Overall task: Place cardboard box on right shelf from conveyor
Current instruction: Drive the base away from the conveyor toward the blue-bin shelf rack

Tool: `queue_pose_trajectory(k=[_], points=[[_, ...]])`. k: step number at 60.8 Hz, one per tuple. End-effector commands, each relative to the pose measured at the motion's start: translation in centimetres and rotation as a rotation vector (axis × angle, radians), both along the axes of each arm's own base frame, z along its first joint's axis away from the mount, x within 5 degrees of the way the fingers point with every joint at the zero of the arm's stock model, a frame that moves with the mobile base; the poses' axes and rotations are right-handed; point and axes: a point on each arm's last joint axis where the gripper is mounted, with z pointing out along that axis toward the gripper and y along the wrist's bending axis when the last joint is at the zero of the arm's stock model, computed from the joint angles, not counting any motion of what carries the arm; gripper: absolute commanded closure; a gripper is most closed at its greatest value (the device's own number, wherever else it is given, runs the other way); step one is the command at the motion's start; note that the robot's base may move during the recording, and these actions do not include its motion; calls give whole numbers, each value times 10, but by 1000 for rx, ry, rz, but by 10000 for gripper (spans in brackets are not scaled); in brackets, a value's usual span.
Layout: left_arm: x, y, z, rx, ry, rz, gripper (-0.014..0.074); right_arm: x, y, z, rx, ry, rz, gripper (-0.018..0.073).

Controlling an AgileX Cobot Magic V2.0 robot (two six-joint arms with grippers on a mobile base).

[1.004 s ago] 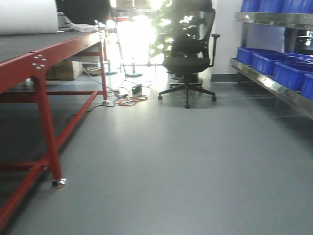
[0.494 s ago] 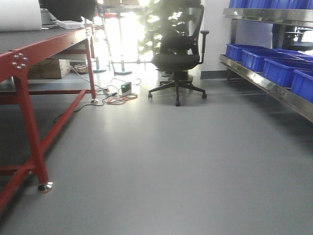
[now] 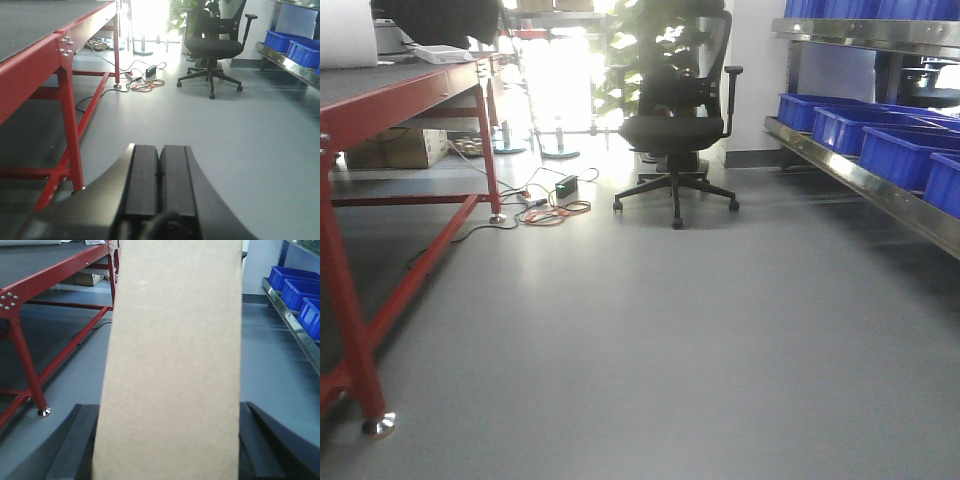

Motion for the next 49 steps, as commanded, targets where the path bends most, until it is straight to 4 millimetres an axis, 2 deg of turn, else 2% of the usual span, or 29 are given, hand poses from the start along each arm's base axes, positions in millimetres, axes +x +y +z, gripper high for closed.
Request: queue_pose_trajectory(k=[1, 49], points=[[-1, 0, 6, -9, -92, 4, 713, 1, 0, 16, 12, -107, -3, 343], [-1, 0, 6, -9, -92, 4, 713, 1, 0, 16, 12, -107, -3, 343]])
